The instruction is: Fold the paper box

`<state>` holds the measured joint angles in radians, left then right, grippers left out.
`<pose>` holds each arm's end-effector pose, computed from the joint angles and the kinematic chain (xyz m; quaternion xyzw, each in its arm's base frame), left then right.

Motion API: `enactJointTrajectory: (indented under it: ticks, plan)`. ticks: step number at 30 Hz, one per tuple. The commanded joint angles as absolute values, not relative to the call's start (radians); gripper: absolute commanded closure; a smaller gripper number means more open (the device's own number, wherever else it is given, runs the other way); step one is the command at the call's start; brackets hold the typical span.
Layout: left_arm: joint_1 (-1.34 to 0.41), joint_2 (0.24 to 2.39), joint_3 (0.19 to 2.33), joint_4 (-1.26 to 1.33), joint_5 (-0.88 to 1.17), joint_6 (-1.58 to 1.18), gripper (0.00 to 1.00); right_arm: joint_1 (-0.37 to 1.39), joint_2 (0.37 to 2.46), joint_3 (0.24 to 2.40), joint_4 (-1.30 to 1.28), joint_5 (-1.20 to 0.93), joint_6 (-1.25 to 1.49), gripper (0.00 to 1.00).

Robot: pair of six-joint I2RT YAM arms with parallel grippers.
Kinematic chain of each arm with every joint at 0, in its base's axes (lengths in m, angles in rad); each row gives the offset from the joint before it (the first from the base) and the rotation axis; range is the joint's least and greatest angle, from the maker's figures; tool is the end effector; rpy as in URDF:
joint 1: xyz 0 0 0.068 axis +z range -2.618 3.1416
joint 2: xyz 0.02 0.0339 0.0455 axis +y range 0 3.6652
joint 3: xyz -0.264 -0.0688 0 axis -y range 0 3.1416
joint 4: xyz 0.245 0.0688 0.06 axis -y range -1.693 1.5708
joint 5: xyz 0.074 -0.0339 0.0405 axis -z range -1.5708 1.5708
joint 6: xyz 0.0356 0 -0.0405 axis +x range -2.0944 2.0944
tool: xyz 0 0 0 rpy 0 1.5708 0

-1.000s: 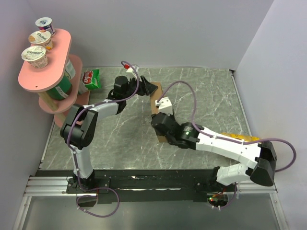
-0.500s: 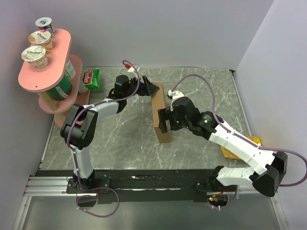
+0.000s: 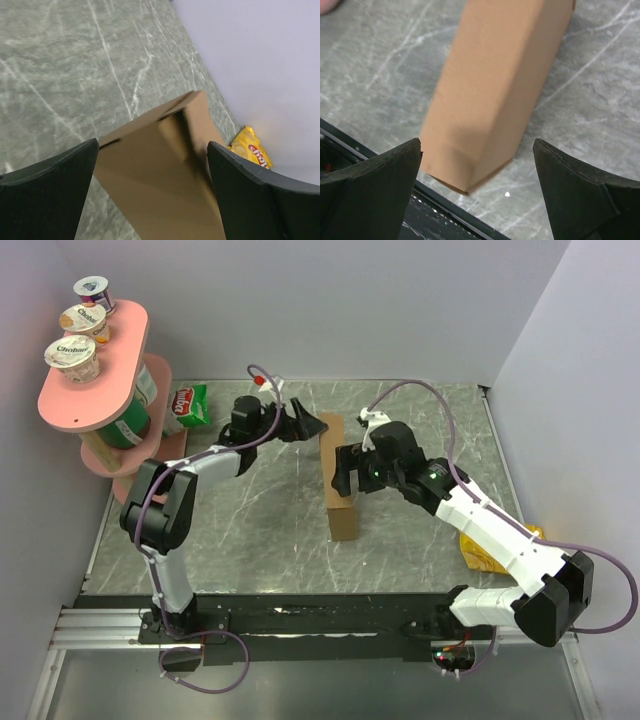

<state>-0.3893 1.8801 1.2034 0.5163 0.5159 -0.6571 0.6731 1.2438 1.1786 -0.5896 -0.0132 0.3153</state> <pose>0.3935 -0.1804 0.2416 0.0656 0.7518 -0.4814 0.4458 0.2112 0.1690 0.3407 -0.1625 0.8821 0.2149 0.3864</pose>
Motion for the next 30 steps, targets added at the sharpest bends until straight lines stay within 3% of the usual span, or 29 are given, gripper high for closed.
enactJointTrajectory:
  ticks: [1, 16, 21, 30]
  plan:
    - [-0.344, 1.802, 1.198, 0.561, 0.584, -0.700, 0.04, 0.646, 1.232, 1.224, -0.514, -0.083, 0.292, 0.00]
    - [-0.276, 1.695, 1.161, 0.459, 0.557, -0.618, 0.03, 0.562, 1.333, 1.252, -0.405, -0.120, 0.276, 0.01]
    - [-0.282, 1.735, 1.163, 0.459, 0.566, -0.624, 0.01, 0.486, 1.411, 1.365, -0.370, -0.212, 0.259, 0.16]
    - [-0.287, 1.812, 1.141, 0.549, 0.610, -0.681, 0.06, 0.413, 1.595, 1.517, -0.207, -0.328, 0.175, 0.40]
